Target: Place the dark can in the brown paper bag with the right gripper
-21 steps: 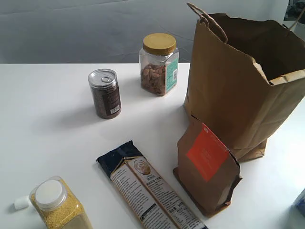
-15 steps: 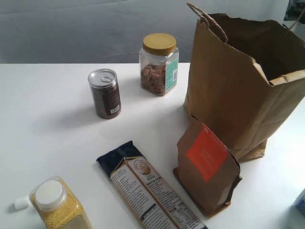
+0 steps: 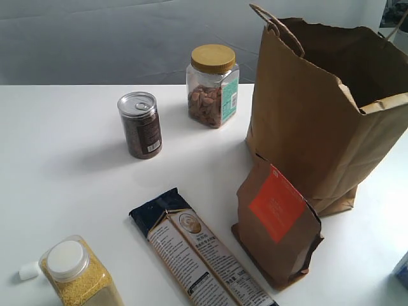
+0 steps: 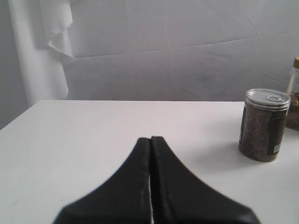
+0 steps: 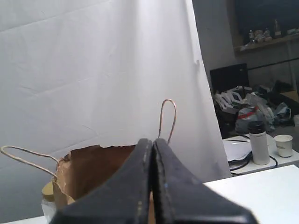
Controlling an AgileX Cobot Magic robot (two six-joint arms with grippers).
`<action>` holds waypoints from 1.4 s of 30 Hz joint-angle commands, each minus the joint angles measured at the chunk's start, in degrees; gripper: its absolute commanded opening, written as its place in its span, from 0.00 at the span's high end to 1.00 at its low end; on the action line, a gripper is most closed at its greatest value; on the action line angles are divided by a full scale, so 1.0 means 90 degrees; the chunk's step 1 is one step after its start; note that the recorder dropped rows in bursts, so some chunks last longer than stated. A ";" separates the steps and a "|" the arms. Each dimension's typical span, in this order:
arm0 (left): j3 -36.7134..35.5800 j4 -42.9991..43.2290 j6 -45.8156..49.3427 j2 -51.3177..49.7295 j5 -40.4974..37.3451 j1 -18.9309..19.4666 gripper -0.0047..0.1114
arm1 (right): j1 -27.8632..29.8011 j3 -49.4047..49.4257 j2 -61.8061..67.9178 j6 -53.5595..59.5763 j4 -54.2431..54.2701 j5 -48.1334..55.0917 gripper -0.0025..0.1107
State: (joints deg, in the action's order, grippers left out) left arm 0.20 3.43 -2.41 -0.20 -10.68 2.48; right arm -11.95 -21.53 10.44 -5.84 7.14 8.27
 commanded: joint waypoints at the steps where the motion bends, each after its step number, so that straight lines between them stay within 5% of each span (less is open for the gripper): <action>1: -0.0023 0.0016 -0.0022 0.0022 0.0024 -0.0039 0.96 | -0.0404 -0.1875 0.1519 -0.0045 -0.0219 0.1267 0.98; 9: -0.0023 0.0016 -0.0022 0.0022 0.0024 -0.0039 0.96 | -0.3905 -0.4659 0.5285 -0.0277 -0.1077 0.2642 0.98; 14: -0.0023 0.0016 -0.0022 0.0022 0.0024 -0.0039 0.96 | -0.4899 -0.6020 0.7072 -0.0594 -0.1077 0.3421 0.98; 25: -0.0023 0.0016 -0.0022 0.0022 0.0024 -0.0039 0.96 | -0.5340 -0.9964 1.0626 -0.1413 -0.1036 0.5885 0.97; 30: -0.0023 0.0016 -0.0022 0.0022 0.0024 -0.0039 0.96 | -0.5340 -1.1582 1.1914 -0.1700 -0.0907 0.6503 0.74; 36: -0.0023 0.0016 -0.0022 0.0022 0.0024 -0.0039 0.96 | -0.5313 -1.3065 1.3247 -0.2132 -0.0862 0.6586 0.30; 42: -0.0023 0.0016 -0.0022 0.0022 0.0024 -0.0039 0.96 | -0.5110 -1.3892 1.4208 -0.2240 -0.0793 0.6695 0.21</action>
State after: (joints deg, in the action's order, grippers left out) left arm 0.20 3.43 -2.41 -0.20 -10.68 2.48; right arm -59.33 -143.89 135.22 -25.42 0.00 67.83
